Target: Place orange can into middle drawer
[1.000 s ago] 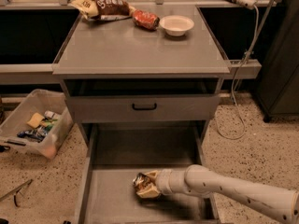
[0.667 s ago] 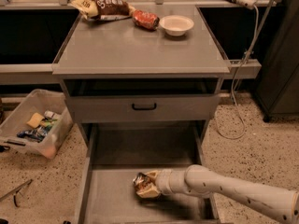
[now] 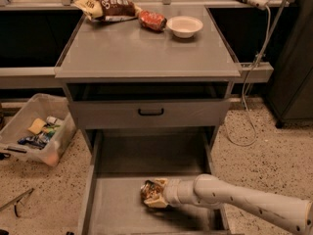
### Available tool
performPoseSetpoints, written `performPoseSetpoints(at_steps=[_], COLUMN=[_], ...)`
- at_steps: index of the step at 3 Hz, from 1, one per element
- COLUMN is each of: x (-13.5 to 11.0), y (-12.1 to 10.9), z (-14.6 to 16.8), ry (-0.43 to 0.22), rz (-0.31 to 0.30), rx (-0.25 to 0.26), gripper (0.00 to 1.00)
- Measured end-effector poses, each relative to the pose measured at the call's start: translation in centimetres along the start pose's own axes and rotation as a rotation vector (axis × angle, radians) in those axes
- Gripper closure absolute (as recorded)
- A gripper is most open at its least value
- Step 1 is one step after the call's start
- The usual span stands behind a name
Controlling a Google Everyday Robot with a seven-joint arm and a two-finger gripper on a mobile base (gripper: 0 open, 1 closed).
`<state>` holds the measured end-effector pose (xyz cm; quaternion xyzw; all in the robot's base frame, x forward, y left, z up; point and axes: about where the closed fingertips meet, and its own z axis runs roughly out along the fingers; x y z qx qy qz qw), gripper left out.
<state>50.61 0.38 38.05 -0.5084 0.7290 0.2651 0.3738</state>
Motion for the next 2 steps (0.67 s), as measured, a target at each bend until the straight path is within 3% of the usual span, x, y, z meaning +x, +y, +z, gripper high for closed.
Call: performPoseSetpoints(at_steps=[1,2], x=[0.00,0.00], y=[0.00,0.00], z=[0.00,0.00], ry=[0.000,0.000], rz=[0.000,0.000], rx=[0.000,0.000], gripper=[0.00,0.00])
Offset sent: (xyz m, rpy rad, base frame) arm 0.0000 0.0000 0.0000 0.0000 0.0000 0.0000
